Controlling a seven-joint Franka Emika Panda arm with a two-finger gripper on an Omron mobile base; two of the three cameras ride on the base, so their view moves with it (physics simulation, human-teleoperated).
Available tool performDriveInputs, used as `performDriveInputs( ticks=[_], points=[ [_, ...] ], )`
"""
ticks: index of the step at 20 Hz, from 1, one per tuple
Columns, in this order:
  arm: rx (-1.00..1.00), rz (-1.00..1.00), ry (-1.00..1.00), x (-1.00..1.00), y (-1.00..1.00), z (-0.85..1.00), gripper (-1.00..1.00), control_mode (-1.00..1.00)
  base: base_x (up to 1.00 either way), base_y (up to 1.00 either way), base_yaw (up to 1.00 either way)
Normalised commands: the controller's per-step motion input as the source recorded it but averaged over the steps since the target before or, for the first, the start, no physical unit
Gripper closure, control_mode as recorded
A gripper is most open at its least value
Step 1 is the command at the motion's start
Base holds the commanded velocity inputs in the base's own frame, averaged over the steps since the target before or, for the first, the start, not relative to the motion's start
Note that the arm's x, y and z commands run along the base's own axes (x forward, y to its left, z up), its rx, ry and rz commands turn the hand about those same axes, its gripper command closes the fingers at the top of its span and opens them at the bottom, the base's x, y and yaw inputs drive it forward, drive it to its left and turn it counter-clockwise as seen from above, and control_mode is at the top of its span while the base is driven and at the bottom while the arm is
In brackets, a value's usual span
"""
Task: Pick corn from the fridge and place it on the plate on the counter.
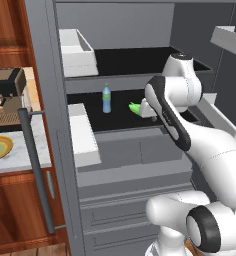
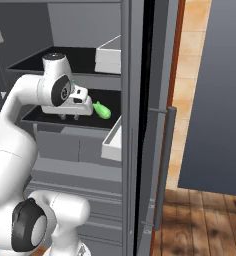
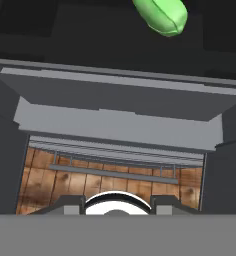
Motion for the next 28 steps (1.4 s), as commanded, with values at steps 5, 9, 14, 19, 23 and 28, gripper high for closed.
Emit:
performDriveInputs(
  ticks=[5,9,14,19,23,28],
  points=[
    [0.0,0.01,-0.03,0.0,-0.01,-0.03,-1.0,-1.0,0.0,0.0,0.0],
    [0.0,0.0,-0.06,0.0,-0.07,-0.19,-1.0,-1.0,0.0,0.0,0.0],
    [-0.01,0.0,-0.08,0.03,-0.03,-0.17,-1.0,-1.0,0.0,0.0,0.0],
    [-0.04,0.0,-0.05,0.24,-0.02,-0.03,-1.0,-1.0,0.0,0.0,0.0],
    [0.0,0.0,-0.07,0.35,-0.18,-0.04,-1.0,-1.0,0.0,0.0,0.0],
    [0.0,0.0,-0.06,0.41,-0.25,0.0,-1.0,-1.0,0.0,0.0,0.0]
  ],
)
